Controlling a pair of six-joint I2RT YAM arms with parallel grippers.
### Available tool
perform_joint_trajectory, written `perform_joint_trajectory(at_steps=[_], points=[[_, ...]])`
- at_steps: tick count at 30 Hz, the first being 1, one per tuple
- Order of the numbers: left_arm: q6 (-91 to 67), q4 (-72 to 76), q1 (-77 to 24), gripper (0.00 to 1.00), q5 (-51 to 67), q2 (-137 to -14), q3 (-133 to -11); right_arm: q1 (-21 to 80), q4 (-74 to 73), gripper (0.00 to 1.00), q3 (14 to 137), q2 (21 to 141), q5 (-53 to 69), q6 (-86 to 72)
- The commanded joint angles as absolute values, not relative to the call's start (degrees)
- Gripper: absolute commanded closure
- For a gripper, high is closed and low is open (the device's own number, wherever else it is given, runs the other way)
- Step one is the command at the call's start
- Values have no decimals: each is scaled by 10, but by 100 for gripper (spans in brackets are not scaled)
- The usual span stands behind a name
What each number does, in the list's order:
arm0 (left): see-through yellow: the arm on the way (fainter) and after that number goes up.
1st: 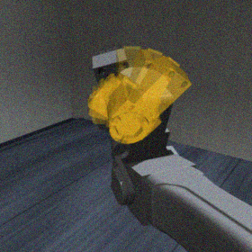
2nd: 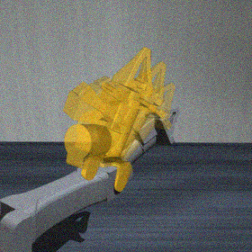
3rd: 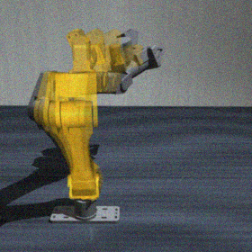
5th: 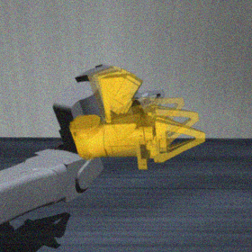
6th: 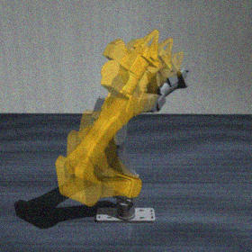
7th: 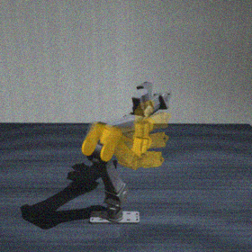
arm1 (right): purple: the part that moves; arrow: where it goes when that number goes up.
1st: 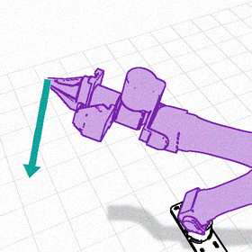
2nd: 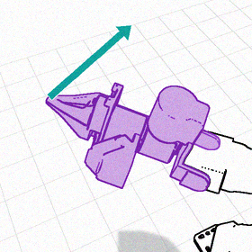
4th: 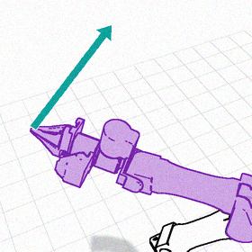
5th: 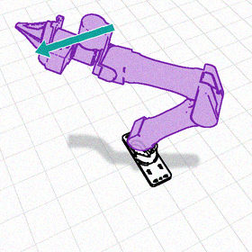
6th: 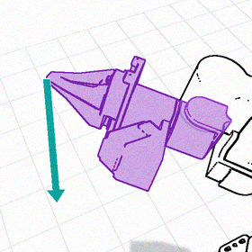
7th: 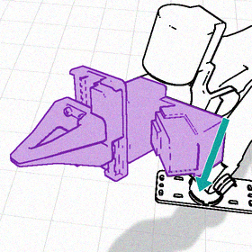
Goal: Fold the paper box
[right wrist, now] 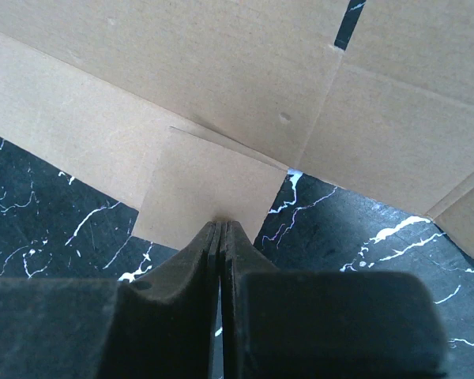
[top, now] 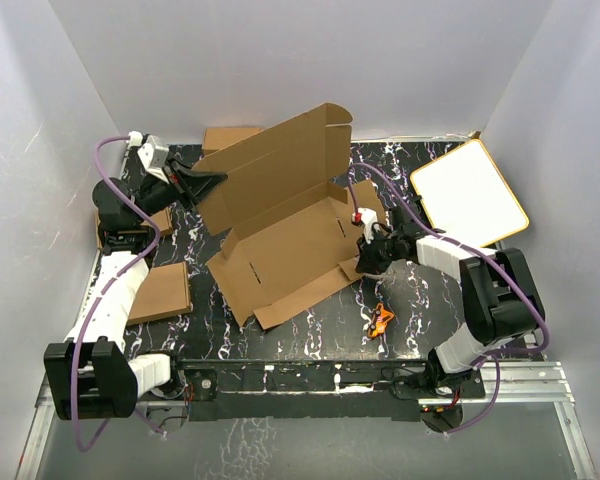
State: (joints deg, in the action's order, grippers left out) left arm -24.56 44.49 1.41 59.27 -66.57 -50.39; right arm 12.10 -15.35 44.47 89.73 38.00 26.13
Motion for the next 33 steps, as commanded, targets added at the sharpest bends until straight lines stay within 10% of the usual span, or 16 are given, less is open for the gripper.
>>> perform_joint_trajectory(at_steps=[1, 18, 26, 33], points=[[-238, 456, 8, 100, 584, -662, -532, 137, -152, 92, 470, 911, 338, 273], [-224, 449, 5, 100, 592, -663, -530, 118, -197, 88, 503, 891, 389, 280], [-274, 508, 5, 100, 608, -669, -546, -32, -244, 55, 510, 749, 632, 332], [-303, 558, 5, 100, 643, -661, -552, -119, -177, 8, 572, 738, 642, 252]])
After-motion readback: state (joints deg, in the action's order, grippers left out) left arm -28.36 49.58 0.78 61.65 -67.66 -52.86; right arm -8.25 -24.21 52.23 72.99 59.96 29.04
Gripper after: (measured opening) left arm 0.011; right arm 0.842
